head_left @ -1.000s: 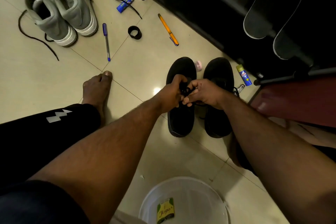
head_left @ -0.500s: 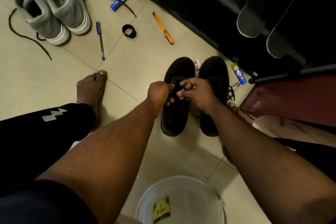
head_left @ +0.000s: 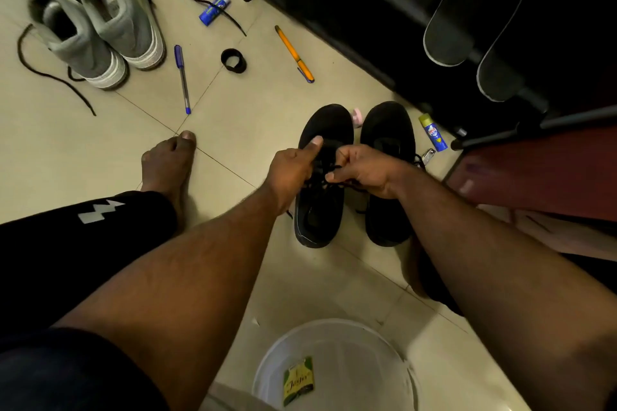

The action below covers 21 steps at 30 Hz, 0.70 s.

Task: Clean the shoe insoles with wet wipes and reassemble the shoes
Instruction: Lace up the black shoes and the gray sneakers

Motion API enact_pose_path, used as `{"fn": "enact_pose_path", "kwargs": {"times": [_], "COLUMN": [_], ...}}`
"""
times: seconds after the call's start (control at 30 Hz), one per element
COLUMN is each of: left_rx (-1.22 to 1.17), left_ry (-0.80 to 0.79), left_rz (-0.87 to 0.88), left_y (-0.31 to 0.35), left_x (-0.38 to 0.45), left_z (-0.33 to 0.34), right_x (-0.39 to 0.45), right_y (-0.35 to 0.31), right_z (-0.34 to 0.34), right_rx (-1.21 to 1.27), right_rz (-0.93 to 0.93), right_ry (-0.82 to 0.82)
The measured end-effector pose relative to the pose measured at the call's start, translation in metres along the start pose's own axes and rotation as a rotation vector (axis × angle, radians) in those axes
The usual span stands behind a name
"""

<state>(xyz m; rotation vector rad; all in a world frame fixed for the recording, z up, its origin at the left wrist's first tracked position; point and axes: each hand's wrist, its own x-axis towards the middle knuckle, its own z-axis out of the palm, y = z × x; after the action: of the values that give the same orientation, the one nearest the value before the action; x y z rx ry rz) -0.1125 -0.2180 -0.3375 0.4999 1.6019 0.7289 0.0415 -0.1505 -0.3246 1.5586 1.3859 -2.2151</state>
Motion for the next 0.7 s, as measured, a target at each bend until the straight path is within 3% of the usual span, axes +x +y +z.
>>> {"fn": "enact_pose_path", "kwargs": {"times": [0.13, 0.27, 0.43, 0.7], "left_rx": [0.434, 0.374, 0.338, 0.176], "left_ry": [-0.223, -0.206, 0.107, 0.319], "left_rz": [0.065, 0.025, -0.126, -0.352], "left_y": [-0.005, -0.01, -0.029, -0.047], "left_x": [-0.004, -0.011, -0.008, -0.01], "left_z": [-0.012, -0.017, -0.039, -0.038], "right_x": [-0.005, -0.005, -0.006, 0.001], "right_y": [0.017, 0.017, 0.028, 0.029], "right_z": [0.006, 0.016, -0.005, -0.011], "right_rx": [0.265, 0.281, 0.215, 0.313], "right_rz": [0.023, 0.041, 0.133, 0.174], "right_ry": [0.088, 0.134, 0.549, 0.746]}}
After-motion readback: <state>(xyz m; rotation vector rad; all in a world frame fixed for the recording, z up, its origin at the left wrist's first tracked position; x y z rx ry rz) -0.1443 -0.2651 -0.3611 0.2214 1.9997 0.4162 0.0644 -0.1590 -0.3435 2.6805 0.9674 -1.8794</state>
